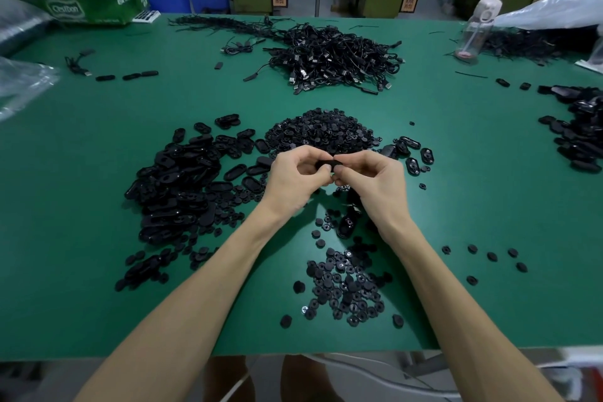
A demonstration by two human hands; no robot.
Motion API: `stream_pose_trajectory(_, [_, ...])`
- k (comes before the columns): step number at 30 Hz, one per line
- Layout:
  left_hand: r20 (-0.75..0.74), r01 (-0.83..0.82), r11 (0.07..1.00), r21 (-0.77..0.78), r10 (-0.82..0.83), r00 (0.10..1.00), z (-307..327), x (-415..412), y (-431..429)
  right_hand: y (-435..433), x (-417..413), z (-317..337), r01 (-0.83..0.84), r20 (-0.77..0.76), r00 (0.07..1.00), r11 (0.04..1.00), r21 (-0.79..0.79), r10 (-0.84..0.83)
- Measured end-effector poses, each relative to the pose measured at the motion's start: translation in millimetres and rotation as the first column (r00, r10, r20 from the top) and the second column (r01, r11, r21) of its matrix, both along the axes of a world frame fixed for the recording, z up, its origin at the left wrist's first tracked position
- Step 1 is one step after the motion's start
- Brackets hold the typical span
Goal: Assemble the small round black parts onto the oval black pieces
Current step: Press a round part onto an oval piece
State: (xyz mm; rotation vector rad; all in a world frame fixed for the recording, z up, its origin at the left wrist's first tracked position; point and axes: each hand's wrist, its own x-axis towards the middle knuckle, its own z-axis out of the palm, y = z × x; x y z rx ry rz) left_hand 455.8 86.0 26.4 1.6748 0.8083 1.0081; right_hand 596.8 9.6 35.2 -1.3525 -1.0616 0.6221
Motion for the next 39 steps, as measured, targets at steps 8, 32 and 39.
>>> stream_pose_trajectory(8, [-0.076, -0.058, 0.994, 0.096, 0.065, 0.995, -1.2, -0.3, 0.0, 0.4, -2.9, -0.5, 0.012, 0.001, 1.0, 1.0, -0.001, -0.012])
stream_pose_trajectory(32, [-0.768, -0.324, 0.833, 0.449, 0.545, 0.336, 3.1, -52.1, 37.1, 3.7, 18.5, 4.1, 0.507, 0.095, 0.859, 0.862, -0.018, -0.504])
stream_pose_trajectory(39, [-0.703, -0.399, 0.734, 0.55, 0.664, 0.254, 5.6, -56.1, 40.2, 1.0, 16.0, 0.0, 0.449, 0.43, 0.824, 0.889, -0.094, -0.37])
